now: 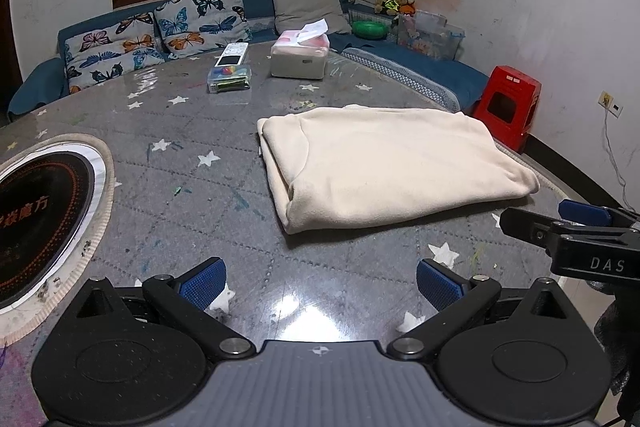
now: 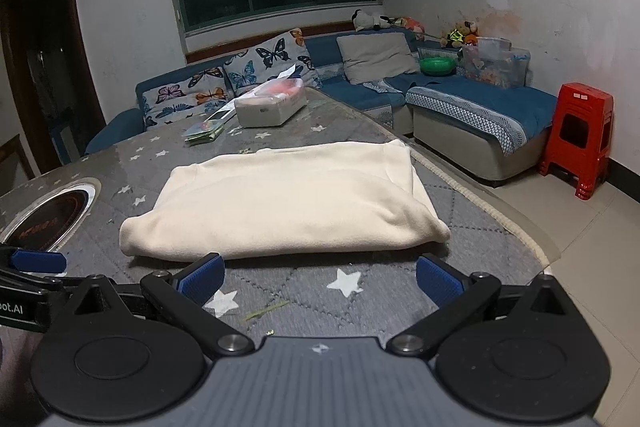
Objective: Fold clothes
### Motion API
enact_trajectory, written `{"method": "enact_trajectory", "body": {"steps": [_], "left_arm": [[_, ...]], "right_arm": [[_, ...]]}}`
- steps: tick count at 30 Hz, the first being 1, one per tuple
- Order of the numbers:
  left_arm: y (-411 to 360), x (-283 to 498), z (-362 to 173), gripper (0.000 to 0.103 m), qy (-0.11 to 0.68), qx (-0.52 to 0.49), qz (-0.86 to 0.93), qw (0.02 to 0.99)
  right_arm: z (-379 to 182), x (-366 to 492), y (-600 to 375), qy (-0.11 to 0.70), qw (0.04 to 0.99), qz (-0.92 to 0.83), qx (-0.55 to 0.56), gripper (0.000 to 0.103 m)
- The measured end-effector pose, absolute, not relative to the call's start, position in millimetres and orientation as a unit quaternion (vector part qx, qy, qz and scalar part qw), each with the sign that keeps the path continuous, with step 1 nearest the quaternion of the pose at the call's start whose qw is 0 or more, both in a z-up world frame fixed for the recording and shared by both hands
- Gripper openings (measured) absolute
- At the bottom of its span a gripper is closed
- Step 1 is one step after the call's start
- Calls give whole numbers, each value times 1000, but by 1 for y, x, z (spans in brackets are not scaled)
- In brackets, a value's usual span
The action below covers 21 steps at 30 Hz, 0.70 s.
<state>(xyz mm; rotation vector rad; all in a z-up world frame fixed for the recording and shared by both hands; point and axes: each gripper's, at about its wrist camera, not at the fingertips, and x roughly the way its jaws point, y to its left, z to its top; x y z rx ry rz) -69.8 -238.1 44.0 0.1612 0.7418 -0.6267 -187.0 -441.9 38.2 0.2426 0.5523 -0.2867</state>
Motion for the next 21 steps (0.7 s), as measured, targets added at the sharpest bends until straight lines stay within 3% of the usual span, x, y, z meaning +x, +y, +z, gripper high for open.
{"method": "enact_trajectory", "body": {"steps": [21], "left_arm": [[-236, -74, 40, 103, 359, 89, -305, 878]], "right_arm": [[35, -186, -435, 282, 940, -147, 120, 103]]}}
